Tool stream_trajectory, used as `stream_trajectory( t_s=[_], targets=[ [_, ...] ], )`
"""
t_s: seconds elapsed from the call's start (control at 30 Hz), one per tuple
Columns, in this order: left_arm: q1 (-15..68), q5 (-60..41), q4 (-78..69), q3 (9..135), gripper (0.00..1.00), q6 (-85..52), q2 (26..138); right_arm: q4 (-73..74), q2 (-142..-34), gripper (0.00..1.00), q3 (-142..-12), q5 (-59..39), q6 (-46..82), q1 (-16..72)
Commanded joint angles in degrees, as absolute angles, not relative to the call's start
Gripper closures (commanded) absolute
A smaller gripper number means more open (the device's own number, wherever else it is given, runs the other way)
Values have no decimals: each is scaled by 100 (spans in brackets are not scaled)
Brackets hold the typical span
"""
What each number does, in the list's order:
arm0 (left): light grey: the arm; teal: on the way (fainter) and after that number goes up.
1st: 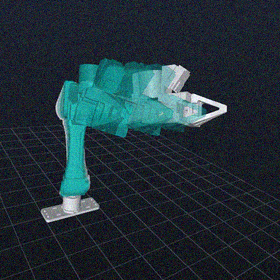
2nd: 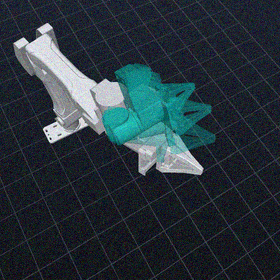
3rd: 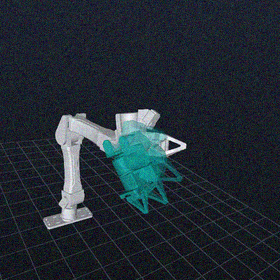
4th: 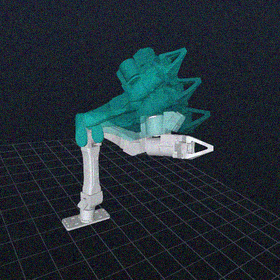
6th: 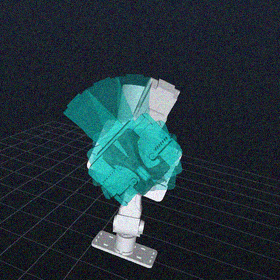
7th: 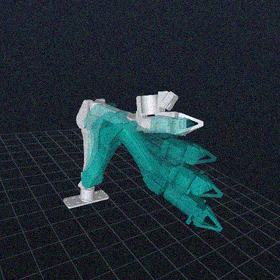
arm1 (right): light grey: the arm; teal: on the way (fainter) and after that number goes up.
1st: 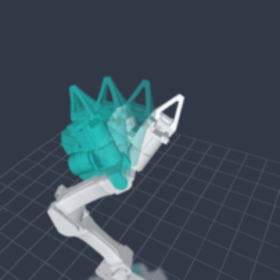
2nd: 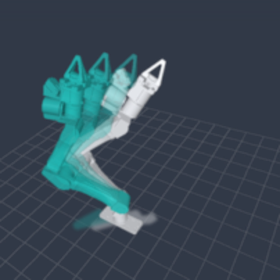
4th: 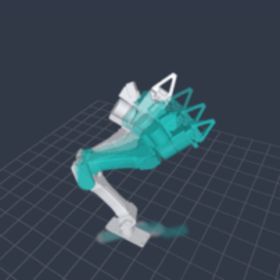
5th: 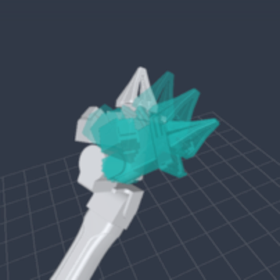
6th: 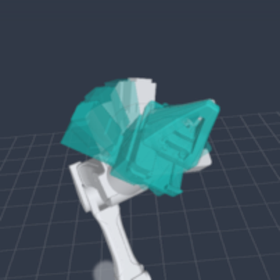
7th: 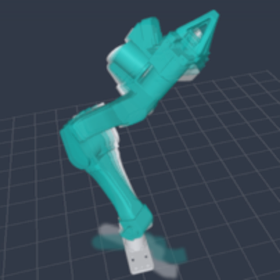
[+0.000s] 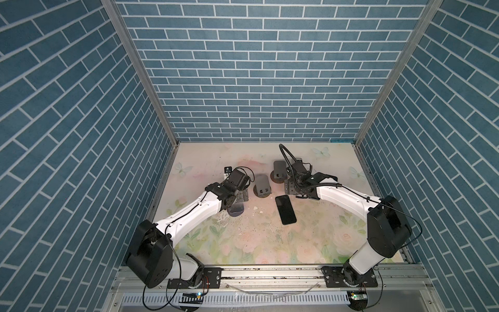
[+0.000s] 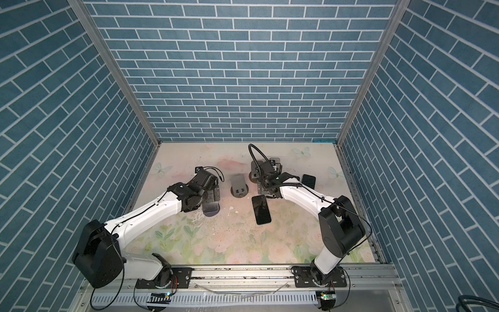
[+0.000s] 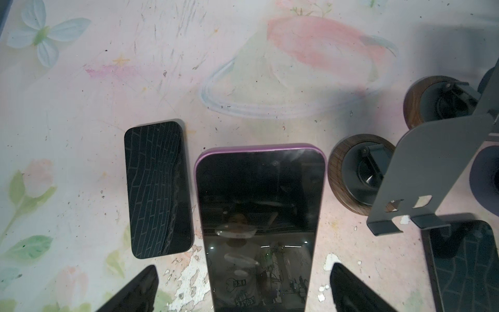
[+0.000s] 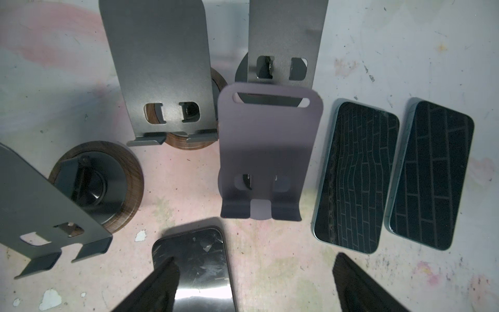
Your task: Remove the phone from the phone stand
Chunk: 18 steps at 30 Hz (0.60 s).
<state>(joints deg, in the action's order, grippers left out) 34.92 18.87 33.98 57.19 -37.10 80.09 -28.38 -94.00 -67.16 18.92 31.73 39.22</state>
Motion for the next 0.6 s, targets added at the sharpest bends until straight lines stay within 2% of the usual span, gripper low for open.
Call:
stream_trajectory(
  t_s=[0.0,0.57],
  targets=[
    [3533,1978,3380,5845,0,-3779,8144,-2760,-9340,9,-6539,1964,3384,3896],
    [3533,2003,3055,5715,3,-3929,8539,-2582,-9466,9,-6398,1773,3428,3885]
  ],
)
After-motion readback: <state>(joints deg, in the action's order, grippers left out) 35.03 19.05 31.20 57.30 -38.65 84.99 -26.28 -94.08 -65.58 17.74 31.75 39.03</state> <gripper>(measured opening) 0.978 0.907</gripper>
